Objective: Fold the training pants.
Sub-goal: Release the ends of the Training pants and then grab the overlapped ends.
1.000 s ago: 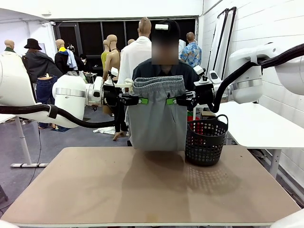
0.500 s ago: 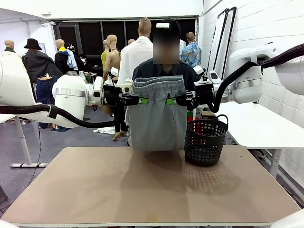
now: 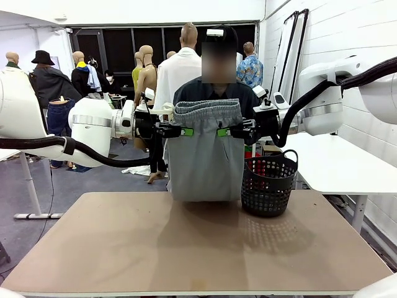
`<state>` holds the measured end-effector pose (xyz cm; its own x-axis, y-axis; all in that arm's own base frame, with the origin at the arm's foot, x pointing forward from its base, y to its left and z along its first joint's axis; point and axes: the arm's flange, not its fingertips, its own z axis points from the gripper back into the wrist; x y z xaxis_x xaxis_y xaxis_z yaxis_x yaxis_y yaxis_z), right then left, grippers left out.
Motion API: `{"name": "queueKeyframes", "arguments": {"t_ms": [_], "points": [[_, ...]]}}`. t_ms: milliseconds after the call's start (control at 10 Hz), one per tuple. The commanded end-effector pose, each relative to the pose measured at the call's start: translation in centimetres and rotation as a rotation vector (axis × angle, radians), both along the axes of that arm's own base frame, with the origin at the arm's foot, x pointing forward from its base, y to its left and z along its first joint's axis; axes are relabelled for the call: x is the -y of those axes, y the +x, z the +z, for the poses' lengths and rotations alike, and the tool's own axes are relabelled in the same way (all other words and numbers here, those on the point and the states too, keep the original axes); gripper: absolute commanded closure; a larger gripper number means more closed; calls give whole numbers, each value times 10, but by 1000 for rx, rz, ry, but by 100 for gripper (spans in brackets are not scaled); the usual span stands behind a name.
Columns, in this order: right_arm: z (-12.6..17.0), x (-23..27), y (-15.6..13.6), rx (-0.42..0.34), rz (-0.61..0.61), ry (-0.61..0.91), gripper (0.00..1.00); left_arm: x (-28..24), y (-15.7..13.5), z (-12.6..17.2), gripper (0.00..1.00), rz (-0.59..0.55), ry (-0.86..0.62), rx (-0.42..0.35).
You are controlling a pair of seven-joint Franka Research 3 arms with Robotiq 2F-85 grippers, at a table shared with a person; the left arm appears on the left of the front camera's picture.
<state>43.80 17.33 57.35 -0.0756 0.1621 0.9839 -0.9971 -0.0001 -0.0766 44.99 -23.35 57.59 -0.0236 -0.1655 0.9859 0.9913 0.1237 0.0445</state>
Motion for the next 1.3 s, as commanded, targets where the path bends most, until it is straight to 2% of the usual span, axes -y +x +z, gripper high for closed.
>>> {"name": "queueKeyframes", "arguments": {"t_ms": [0, 1200], "points": [[2, 0, -1, 2, 0, 8, 100, 0, -2, 2, 100, 0, -5, 10], [2, 0, -1, 2, 0, 8, 100, 0, -2, 2, 100, 0, -5, 10]]}}
